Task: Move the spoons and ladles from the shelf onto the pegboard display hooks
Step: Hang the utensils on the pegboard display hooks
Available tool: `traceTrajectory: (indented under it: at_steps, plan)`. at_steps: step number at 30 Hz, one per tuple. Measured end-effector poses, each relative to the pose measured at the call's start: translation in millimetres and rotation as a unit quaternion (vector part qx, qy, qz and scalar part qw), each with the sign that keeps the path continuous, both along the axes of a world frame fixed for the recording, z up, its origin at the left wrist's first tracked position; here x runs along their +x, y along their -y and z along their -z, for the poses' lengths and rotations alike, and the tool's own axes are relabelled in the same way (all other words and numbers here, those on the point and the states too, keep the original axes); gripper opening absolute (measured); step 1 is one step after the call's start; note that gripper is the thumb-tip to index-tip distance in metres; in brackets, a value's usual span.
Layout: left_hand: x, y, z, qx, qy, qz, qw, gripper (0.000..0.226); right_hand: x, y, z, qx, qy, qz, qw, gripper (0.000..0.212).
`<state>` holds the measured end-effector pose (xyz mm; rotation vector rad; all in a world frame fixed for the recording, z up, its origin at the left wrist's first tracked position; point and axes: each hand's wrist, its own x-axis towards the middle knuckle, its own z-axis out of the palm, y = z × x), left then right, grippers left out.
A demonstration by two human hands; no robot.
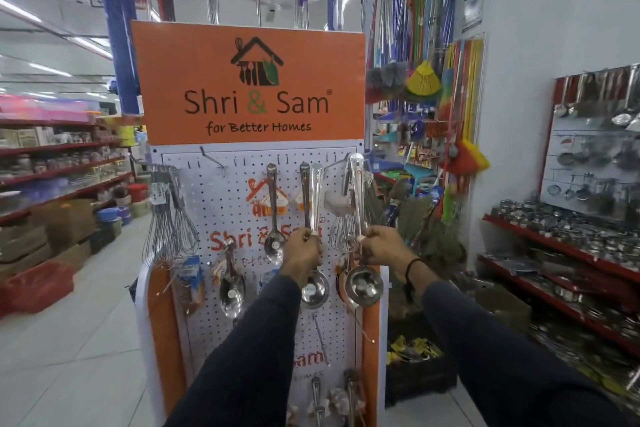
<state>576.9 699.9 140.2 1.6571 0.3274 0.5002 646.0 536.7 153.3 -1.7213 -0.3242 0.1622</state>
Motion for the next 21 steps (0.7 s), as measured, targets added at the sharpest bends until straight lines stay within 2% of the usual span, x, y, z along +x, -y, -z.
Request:
traceTrajectory:
  at_steps: [3,7,10,14,18,21]
  plan:
    - [3.8,-5.3,5.9,0.012,-0.012,-0.008,1.0,0.021,-2.1,-9.8,-4.8,0.004,0.0,-0.023,1.0,0.027]
    - [11.4,-8.5,4.8,0.031,-0.013,-0.019,0.999,0.023,-11.6,-21.8,-7.1,-0.008,0.028,-0.058,0.998,0.007]
    - [17.4,-12.2,2.5,0.039,-0.006,-0.043,0.998,0.022,-13.5,-29.7,-4.0,-0.008,0.041,-0.064,0.997,0.014]
    - [30.3,-18.0,5.4,0.043,-0.021,-0.04,0.998,0.019,-8.7,-31.3,0.8,-0.045,0.051,-0.07,0.995,0.006]
    - [39.5,-26.4,4.3,0.062,-0.029,-0.035,0.997,0.019,-1.0,-37.1,4.4,-0.029,0.022,-0.071,0.997,0.016]
    - [50.2,-37.4,4.0,0.057,-0.04,-0.028,0.997,0.019,11.8,-46.2,6.2,-0.035,0.038,-0.064,0.997,0.009]
